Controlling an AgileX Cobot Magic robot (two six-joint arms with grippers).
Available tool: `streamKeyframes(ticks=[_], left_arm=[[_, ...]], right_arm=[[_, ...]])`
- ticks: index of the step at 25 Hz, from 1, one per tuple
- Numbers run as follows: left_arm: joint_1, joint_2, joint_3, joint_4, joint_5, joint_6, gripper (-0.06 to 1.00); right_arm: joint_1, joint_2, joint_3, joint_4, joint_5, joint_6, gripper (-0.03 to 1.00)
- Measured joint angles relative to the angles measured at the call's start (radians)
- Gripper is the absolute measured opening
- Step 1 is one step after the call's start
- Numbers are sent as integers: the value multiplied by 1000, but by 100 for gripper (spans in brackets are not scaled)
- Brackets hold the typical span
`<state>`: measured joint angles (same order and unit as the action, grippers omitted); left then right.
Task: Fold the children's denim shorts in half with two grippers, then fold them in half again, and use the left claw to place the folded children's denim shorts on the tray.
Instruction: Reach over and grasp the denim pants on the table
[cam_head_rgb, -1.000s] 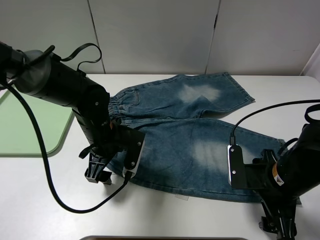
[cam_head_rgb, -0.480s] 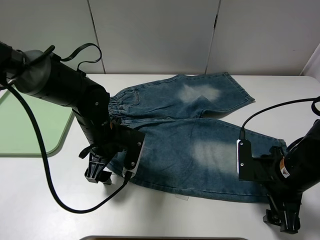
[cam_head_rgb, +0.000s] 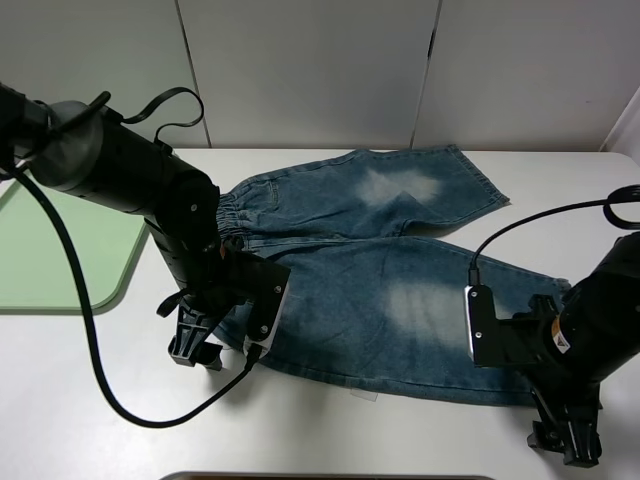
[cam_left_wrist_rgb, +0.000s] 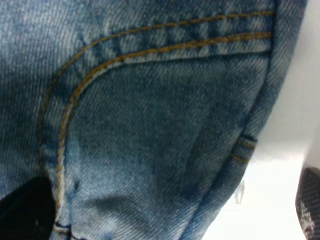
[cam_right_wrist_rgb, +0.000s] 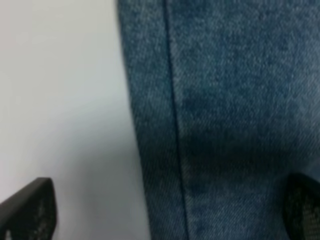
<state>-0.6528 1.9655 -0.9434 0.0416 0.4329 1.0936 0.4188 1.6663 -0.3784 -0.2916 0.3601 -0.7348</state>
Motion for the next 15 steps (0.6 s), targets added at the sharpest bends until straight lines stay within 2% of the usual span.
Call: streamKeyframes(ticks=[5,9,15], left_arm=[[0,1,0,0,0,2,95],[0,1,0,0,-5,4,89],[0,1,0,0,-15,4,72]], right_arm=[[0,18,-10,7,8,-27,69],[0,21,-12,8,8,-30,69],[0,23,-9,26,18,-28,54]])
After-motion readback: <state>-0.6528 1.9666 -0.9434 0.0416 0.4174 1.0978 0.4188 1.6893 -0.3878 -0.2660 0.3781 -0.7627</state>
